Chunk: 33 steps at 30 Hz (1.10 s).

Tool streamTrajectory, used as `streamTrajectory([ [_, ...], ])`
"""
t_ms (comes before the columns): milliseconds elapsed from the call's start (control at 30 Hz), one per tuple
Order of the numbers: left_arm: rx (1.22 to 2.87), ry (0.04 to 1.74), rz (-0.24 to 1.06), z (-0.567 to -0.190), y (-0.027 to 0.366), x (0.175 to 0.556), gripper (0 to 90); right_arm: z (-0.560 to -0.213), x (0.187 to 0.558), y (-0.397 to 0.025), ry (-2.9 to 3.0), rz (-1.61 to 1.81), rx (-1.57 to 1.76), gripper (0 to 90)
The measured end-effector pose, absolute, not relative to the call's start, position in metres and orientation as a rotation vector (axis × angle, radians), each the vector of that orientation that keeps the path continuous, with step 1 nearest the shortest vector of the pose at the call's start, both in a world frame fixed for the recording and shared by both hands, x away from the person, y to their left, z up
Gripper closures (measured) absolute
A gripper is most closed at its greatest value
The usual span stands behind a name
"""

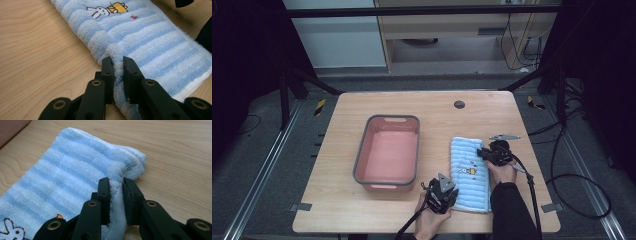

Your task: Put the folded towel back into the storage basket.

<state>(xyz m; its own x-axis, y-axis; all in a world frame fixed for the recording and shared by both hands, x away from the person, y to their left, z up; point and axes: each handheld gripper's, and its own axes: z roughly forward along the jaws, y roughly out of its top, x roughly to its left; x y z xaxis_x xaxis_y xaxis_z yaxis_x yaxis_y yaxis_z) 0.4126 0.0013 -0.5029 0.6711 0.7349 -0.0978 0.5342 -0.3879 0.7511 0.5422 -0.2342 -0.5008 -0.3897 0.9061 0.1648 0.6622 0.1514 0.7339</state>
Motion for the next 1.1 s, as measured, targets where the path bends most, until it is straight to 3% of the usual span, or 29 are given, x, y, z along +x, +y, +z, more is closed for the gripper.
streamTrajectory([
  [400,2.029,0.973,0.272,-0.497,0.008,0.412,84.2,-0.488,0.534,-0.235,2.090,1.131,1.456,79.5],
  [1100,1.942,0.873,0.313,-0.444,0.032,0.403,84.3,-0.425,0.513,-0.223,1.983,1.263,1.290,79.6],
])
